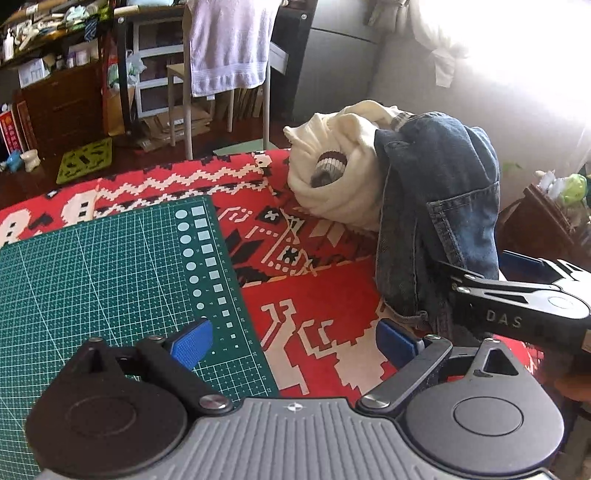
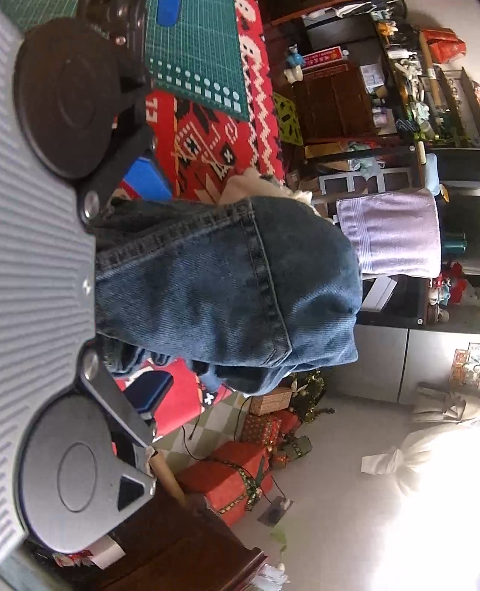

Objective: Fold clothes
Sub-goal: 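Move the right tool to the denim jeans and close its fingers on them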

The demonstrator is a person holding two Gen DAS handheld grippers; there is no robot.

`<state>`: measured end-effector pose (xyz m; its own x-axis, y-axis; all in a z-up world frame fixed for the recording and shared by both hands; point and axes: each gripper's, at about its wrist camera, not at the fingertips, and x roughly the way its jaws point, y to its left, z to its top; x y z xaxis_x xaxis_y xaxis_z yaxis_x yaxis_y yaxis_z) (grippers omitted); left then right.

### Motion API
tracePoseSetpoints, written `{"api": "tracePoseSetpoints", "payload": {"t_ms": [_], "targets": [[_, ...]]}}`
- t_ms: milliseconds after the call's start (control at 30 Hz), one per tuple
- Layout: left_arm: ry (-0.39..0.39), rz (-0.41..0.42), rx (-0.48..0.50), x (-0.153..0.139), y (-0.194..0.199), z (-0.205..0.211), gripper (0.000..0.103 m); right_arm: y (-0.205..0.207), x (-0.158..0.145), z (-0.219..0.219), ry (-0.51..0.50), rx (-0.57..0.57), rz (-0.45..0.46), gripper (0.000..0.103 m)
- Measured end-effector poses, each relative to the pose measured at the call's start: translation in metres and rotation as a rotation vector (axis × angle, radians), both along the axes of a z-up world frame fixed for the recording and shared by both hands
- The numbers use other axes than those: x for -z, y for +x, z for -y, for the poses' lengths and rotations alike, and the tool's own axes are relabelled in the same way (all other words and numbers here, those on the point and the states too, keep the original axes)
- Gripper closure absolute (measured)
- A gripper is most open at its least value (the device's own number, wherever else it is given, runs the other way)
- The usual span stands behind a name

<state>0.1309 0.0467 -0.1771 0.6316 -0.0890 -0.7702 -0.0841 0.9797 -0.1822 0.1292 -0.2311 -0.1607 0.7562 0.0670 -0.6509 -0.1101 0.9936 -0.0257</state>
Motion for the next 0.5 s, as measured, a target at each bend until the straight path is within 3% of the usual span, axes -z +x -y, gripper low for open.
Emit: {"api": "tracePoseSetpoints", "payload": {"t_ms": [267, 333, 500], "targets": [[-0.045, 0.002, -0.016, -0.002, 0.002, -0.008, 0.012, 0.029, 0.015, -0.008, -0.026, -0.022, 0.0, 0.009], [-0.033, 0.007, -0.011, -0.005, 0.0, -0.008, 0.014, 0.032, 0.017, -0.011, -0.034, -0.033, 0.007, 0.025], [-0.043, 0.016, 0.002, -0.011, -0.01, -0.012, 0.018, 0.022, 0.013, -0.022, -0.032, -0.052, 0.039, 0.051]]}}
